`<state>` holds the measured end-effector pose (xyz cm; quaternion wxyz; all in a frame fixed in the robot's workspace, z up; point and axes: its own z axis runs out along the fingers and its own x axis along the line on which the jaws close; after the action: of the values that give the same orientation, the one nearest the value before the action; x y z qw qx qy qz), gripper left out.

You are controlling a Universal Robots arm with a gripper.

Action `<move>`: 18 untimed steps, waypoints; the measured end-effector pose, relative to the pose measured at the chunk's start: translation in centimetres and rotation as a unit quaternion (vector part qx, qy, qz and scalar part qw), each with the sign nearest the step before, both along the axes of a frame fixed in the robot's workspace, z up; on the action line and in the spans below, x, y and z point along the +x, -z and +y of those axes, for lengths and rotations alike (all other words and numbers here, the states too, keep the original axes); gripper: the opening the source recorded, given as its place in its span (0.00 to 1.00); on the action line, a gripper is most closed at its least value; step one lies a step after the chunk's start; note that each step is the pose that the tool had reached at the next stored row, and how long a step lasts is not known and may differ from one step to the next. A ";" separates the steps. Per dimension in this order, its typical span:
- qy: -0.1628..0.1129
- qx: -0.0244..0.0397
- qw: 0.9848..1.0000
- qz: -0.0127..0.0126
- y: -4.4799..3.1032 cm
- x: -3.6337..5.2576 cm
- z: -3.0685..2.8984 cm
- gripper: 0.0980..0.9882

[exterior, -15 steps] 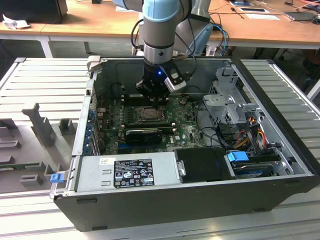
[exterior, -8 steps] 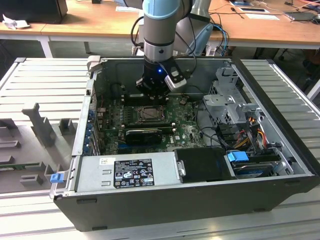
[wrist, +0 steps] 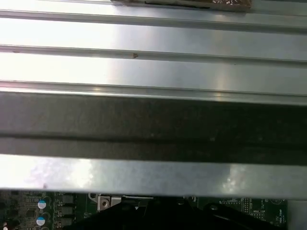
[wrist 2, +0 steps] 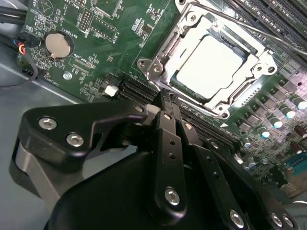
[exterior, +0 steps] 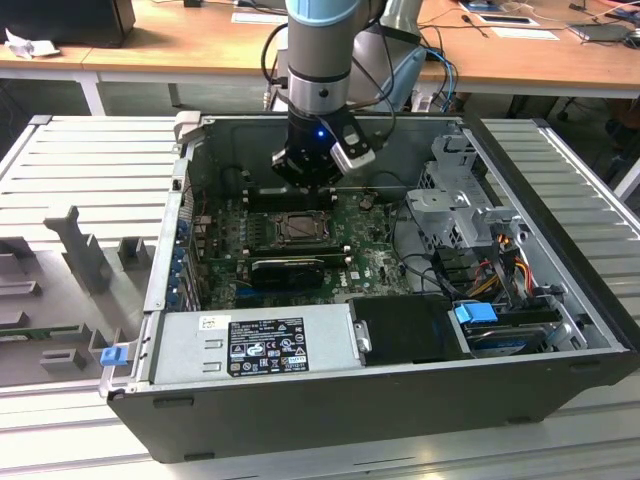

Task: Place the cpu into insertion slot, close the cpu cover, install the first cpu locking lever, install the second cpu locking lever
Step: 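Install the first cpu locking lever, then install the second cpu locking lever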

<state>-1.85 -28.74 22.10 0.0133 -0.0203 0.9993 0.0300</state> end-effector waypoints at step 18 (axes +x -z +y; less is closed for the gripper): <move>0.000 0.000 1.000 0.000 0.00 0.00 -0.81 0.01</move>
<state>-1.85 -29.55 22.10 0.0132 -0.0203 0.9993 0.0300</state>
